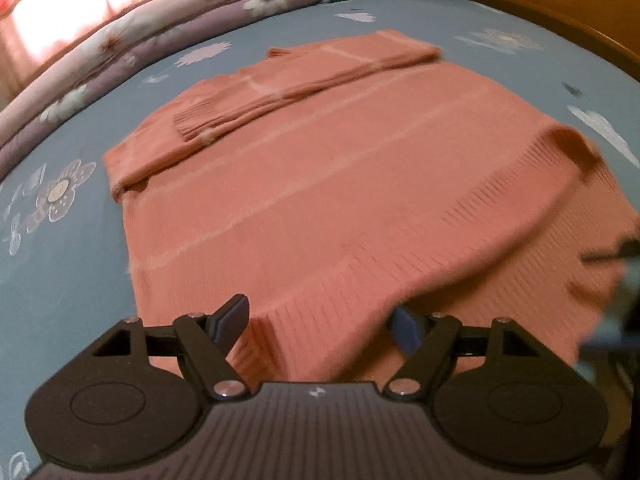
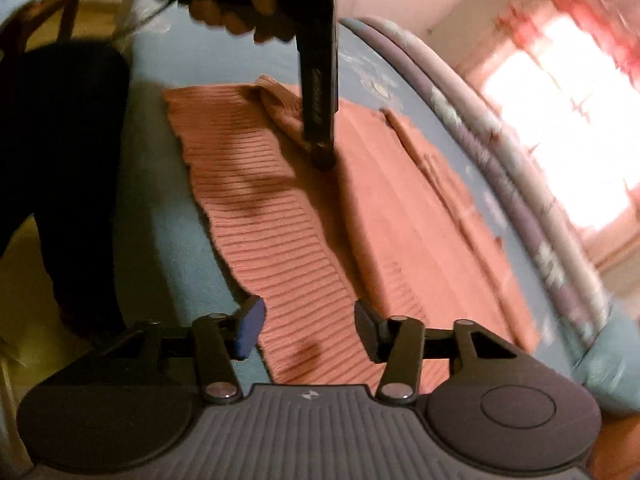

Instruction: Fold clothes

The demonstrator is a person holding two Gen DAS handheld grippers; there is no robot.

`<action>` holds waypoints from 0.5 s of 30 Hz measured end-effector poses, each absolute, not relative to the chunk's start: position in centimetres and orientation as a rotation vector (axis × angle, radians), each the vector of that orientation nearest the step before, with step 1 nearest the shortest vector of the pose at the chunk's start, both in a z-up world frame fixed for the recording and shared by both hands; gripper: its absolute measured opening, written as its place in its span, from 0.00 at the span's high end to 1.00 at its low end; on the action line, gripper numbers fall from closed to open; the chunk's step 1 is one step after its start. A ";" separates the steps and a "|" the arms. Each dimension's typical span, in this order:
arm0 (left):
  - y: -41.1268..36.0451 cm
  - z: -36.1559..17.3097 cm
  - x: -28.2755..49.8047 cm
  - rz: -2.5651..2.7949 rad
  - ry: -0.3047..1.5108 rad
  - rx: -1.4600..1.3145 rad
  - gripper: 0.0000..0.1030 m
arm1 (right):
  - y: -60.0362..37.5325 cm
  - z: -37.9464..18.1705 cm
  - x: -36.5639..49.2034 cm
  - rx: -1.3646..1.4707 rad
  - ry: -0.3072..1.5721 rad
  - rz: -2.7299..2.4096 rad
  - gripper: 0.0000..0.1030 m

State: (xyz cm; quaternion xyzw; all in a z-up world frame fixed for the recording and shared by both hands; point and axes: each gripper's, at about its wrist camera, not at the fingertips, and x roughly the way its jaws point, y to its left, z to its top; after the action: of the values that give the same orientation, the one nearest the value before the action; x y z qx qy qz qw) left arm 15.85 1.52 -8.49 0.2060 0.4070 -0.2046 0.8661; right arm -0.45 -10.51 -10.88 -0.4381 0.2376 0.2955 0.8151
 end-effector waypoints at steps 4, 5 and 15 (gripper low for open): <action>1.3 -7.4 10.6 -0.540 0.749 0.513 0.20 | -10.3 -11.2 -0.5 -0.968 0.514 0.671 0.80; 1.0 -7.3 9.2 -0.578 0.715 0.540 0.19 | -10.3 -11.3 -0.4 -0.958 0.532 0.685 0.85; -7.0 -12.3 3.4 -0.804 0.536 0.970 0.35 | -10.7 -9.1 0.2 -0.842 0.551 0.664 0.97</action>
State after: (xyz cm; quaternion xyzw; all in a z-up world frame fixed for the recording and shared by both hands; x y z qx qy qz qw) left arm 3.40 -7.00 -12.29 0.4481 0.2475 -0.3711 0.7748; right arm 0.23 -10.71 -9.12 -0.3959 0.2590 0.3121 0.8239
